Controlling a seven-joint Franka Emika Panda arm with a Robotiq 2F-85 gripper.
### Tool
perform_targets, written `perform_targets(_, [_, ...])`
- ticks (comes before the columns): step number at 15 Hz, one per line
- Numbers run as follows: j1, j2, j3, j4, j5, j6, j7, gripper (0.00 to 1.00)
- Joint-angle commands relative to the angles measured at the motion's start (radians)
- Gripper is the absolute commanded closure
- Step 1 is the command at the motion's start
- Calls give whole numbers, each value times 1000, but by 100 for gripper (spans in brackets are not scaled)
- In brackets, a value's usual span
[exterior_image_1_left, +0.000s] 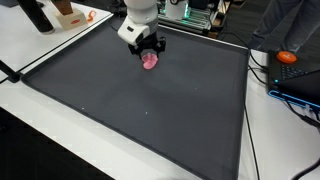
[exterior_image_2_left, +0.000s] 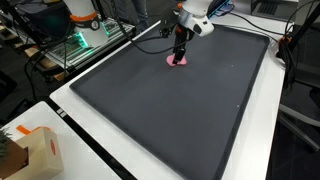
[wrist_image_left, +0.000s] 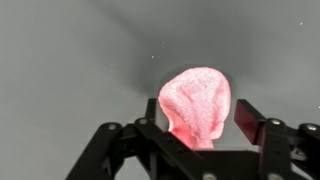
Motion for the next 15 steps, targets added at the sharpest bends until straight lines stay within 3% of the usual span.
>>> perform_targets(1, [-45,-28,18,7,101,-77,15,0])
perform_targets(4, [-75,-56,13,-1,195,-102,21,0])
perform_targets(15, [-172,-89,-76,-4,442,-172,249,0])
